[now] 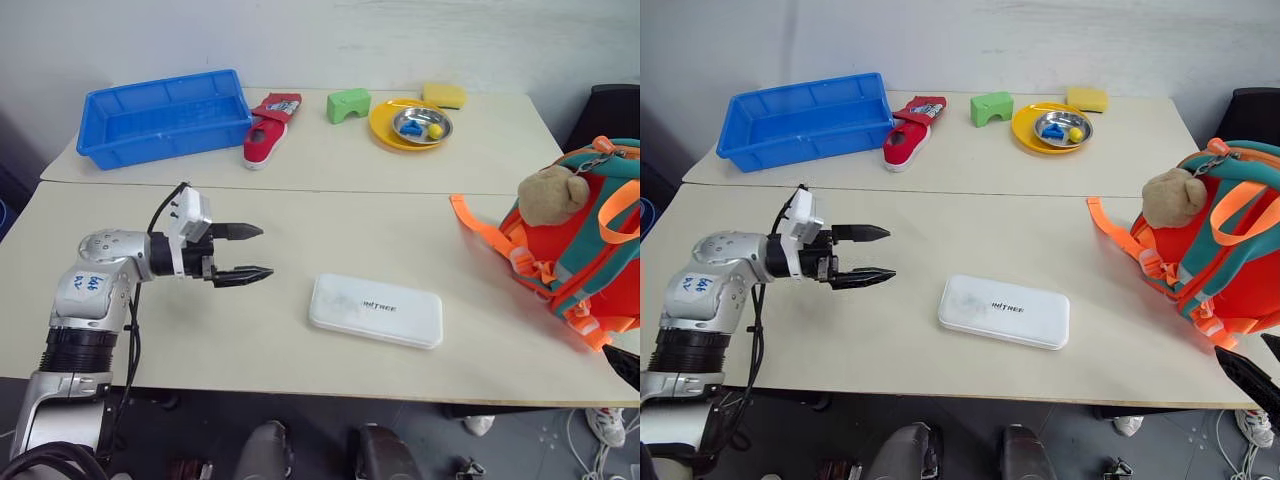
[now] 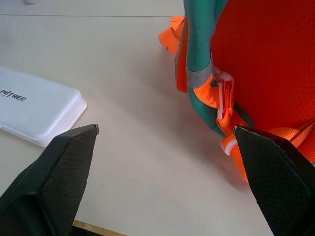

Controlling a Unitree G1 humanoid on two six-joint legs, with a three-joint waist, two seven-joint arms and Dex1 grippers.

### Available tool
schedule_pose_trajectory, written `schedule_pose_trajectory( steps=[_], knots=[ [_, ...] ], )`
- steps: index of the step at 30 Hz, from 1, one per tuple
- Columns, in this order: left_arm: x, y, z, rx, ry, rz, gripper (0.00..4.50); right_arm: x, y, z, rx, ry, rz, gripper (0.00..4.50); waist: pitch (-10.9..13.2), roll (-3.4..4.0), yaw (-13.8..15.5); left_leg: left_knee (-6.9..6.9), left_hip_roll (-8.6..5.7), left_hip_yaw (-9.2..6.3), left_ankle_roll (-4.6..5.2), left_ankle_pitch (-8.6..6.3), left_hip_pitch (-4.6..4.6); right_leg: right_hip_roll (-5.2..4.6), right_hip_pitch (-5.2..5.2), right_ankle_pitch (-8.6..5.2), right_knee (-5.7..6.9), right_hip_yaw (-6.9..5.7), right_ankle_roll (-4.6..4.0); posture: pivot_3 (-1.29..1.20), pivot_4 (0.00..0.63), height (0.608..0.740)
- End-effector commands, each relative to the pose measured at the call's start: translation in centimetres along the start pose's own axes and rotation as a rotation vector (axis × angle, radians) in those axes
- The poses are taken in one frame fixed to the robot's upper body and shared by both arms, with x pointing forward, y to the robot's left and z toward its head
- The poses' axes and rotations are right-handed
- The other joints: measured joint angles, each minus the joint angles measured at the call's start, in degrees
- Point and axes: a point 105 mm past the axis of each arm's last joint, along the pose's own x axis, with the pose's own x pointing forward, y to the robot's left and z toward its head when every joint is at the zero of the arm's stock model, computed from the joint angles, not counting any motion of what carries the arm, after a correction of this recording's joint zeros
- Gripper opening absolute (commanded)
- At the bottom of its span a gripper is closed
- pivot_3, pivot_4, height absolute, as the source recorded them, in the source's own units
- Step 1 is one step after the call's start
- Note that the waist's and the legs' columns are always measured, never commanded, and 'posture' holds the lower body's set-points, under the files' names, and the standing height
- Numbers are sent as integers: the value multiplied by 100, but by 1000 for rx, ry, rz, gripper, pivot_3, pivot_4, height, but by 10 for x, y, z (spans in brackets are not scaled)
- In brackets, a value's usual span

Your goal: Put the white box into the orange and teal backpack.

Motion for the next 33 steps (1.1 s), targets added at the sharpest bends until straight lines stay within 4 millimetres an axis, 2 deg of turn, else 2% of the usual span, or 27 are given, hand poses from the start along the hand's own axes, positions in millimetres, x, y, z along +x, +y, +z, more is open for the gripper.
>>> schedule_pose_trajectory(
  steps=[1,16,19,20,22,24,28,29,33],
  knots=[
    [-2,3,9,49,-1,3,4500,-6,-2,13,-34,-43,-29,4492,0,0,-2,0,0,0,0,0,0,0,0,0,0,0,0,0,150,740],
    [-2,9,6,38,27,29,4500,-5,4,5,-56,-3,-23,4492,0,0,2,-1,0,-1,-1,0,0,0,0,0,0,0,0,0,150,740],
    [0,12,6,42,30,30,4500,-3,12,6,-84,10,7,4492,0,0,3,-1,0,0,-1,0,0,0,0,0,0,0,0,0,150,740],
    [1,13,6,48,30,27,4315,-1,18,8,-98,14,35,4499,0,0,3,0,0,-1,-1,0,0,0,0,0,0,-1,0,0,150,740],
    [3,13,7,54,34,15,3960,1,27,11,-112,15,78,4108,0,0,4,0,0,0,0,0,0,0,0,0,1,-1,0,0,150,740],
    [7,11,3,77,62,-8,3358,5,36,11,-134,35,114,3558,0,0,5,0,0,0,-1,0,0,0,0,0,1,-1,0,0,150,740],
    [16,8,-11,131,136,-49,2147,19,57,5,-193,92,216,2235,0,0,-5,1,-1,1,-1,0,0,1,0,0,1,0,0,0,150,740],
    [19,8,-15,148,151,-56,1752,23,61,3,-204,103,243,1790,0,0,3,1,0,2,-1,0,1,2,0,0,1,1,0,0,150,740],
    [36,11,-27,191,200,-58,607,38,79,-1,-248,151,373,528,0,-1,12,8,-2,2,0,1,-2,2,-2,0,4,1,1,0,150,740]
  ],
)
